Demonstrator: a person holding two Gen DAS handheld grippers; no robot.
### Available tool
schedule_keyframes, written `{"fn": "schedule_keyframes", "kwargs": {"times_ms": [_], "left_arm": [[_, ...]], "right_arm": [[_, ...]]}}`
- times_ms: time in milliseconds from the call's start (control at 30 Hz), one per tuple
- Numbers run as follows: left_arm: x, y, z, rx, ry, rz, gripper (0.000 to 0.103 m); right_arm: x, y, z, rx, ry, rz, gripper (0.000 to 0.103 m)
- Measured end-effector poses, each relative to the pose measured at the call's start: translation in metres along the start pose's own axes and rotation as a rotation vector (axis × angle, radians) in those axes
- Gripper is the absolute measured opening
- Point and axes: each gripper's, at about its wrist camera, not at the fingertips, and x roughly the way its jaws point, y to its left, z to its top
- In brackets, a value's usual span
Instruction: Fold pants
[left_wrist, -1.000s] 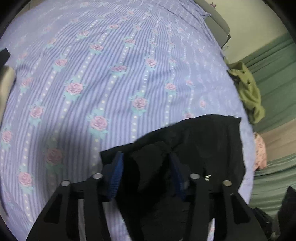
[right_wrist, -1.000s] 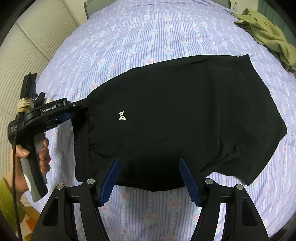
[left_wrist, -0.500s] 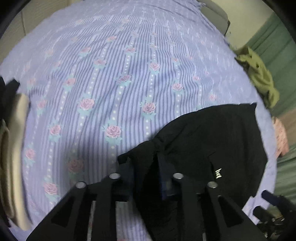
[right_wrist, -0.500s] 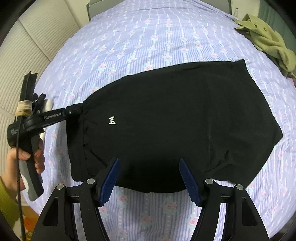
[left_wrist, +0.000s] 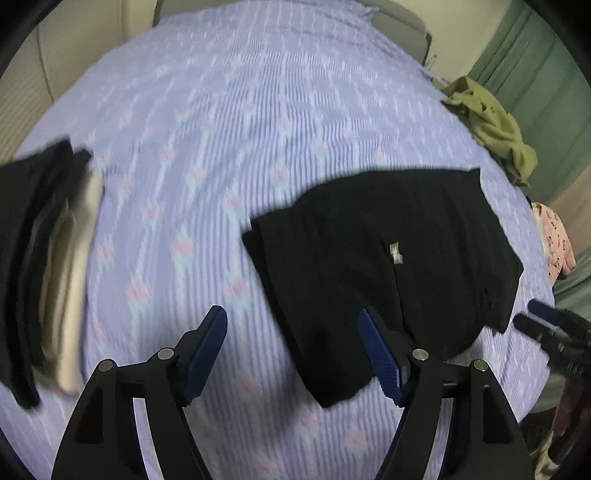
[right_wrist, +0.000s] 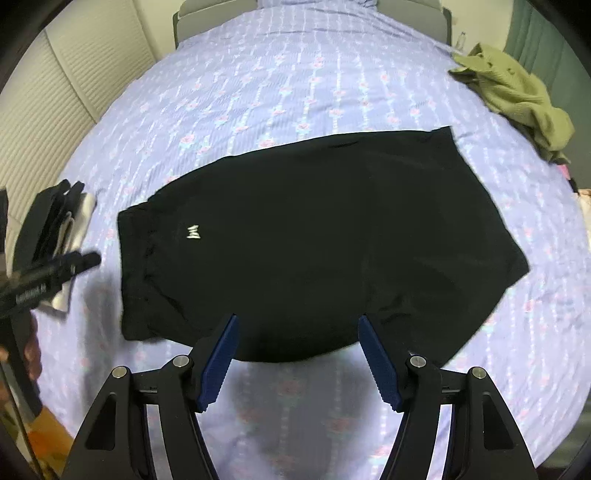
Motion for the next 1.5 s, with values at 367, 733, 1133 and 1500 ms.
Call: {"fn": "schedule_keyframes", "kwargs": {"times_ms": [367,733,1133,1500], "left_arm": [[0.017,-0.062,-0.062,-0.059,0.04,0.062,0.073],[0.031,-0.015,-0.062,-0.431,0.032,-0.058,0.071],[0.049,-0.049,-0.035,-0.054,0.104,0.237,0.038],[0.03,-0.091,-0.032,0.072,0.075,0.465,0.068]], "right_arm": [[0.027,-0.101,-0.057,0.2,0.108,-0.067,0.068],[0.043,-0.078,-0.055,0.134,0.166,-0.046,0.068],[0.046,-0.084,-0.041,0.086,0.127,-0.082,0.068],[0.036,-0.119,-0.047,0.111,0.072,-0.11,0.068]]}}
